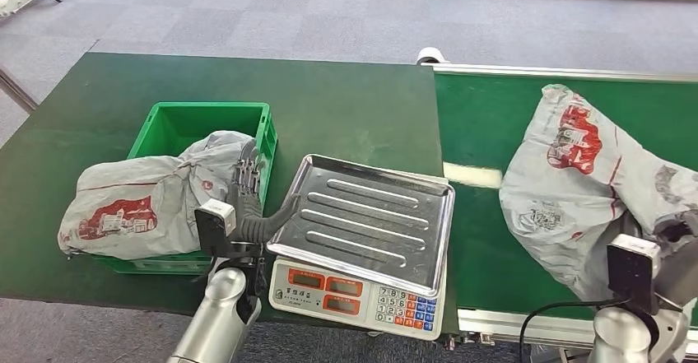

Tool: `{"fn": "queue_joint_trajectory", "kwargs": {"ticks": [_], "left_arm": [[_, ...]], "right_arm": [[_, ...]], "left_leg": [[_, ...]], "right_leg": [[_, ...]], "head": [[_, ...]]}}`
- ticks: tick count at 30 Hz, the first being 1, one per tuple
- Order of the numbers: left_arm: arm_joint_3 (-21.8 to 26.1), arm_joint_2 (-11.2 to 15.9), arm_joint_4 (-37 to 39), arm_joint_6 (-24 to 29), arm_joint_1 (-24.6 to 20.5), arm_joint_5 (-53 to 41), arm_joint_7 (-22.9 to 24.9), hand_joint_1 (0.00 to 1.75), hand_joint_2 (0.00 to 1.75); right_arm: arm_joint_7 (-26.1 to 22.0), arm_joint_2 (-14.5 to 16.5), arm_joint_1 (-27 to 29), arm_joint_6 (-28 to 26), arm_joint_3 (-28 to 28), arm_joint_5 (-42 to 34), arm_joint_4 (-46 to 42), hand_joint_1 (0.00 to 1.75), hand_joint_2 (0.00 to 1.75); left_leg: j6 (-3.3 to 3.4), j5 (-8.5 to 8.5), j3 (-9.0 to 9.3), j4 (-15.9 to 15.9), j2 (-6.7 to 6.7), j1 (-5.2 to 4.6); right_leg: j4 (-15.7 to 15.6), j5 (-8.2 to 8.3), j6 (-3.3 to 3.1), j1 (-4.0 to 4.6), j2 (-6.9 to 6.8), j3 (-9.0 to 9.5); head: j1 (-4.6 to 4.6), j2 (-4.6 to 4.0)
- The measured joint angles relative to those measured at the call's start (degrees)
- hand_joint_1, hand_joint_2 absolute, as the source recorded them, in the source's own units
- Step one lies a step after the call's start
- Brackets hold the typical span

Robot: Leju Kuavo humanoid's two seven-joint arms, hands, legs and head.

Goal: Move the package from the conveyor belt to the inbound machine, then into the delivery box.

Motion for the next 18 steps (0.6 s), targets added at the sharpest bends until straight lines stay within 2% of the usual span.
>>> {"fn": "queue_joint_trajectory", "kwargs": {"ticks": [2, 6, 7, 11, 14, 18], "left_arm": [[0.1, -0.4, -0.4, 5.5, 0.2, -0.7, 0.0, 0.00, 1.75], [-1.2, -0.7, -3.1, 24.3, 0.4, -2.9, 0.0, 0.00, 1.75], [-2.0, -0.7, -4.0, 27.5, 0.5, -3.0, 0.0, 0.00, 1.75], [-4.3, -0.7, -6.2, 30.5, 0.6, -3.2, 0.0, 0.00, 1.75], [-4.6, -1.0, -6.5, 32.5, 0.6, -4.6, 0.0, 0.00, 1.75], [-4.7, -2.1, -5.7, 33.6, 0.3, -6.7, 0.0, 0.00, 1.75]], "right_arm": [[0.1, 0.4, 0.5, 1.1, 0.9, -0.5, -2.6, 1.75, 1.75], [-0.2, 0.6, 0.2, 4.8, 4.6, 1.9, -5.3, 1.75, 1.75], [-0.4, 0.6, 0.0, 5.5, 5.9, 2.8, -5.6, 1.75, 1.75], [-0.7, 0.8, -0.9, 6.8, 9.3, 3.9, -6.2, 1.75, 1.75], [-1.3, 0.8, -2.3, 11.2, 12.5, 5.1, -6.2, 1.75, 1.75], [1.6, 0.9, -6.8, 16.5, 23.4, 8.9, -2.7, 1.75, 1.75]], "left_leg": [[0.00, 0.00, -0.01, 0.0, 0.00, 0.00], [-0.01, -0.01, 0.01, 0.0, 0.10, 0.01], [-0.01, -0.01, 0.02, 0.0, 0.08, 0.01], [0.02, 0.03, 0.00, 0.0, -0.16, 0.01], [0.01, 0.02, -0.04, 0.0, -0.05, 0.01], [-0.02, 0.02, 0.10, 0.0, 0.27, 0.02]], "right_leg": [[0.0, 0.00, 0.00, 0.00, 0.00, 0.00], [0.0, 0.00, 0.00, 0.01, 0.09, -0.02], [0.0, 0.00, 0.00, 0.01, 0.07, -0.01], [0.0, -0.01, 0.01, 0.01, -0.12, 0.07], [0.0, 0.02, -0.01, 0.00, -0.02, 0.06], [0.0, 0.07, -0.06, 0.02, 0.22, 0.00]], "head": [[0.01, 0.00], [0.00, 0.00], [0.01, 0.00], [0.01, 0.00], [0.01, 0.00], [0.00, 0.00]]}}
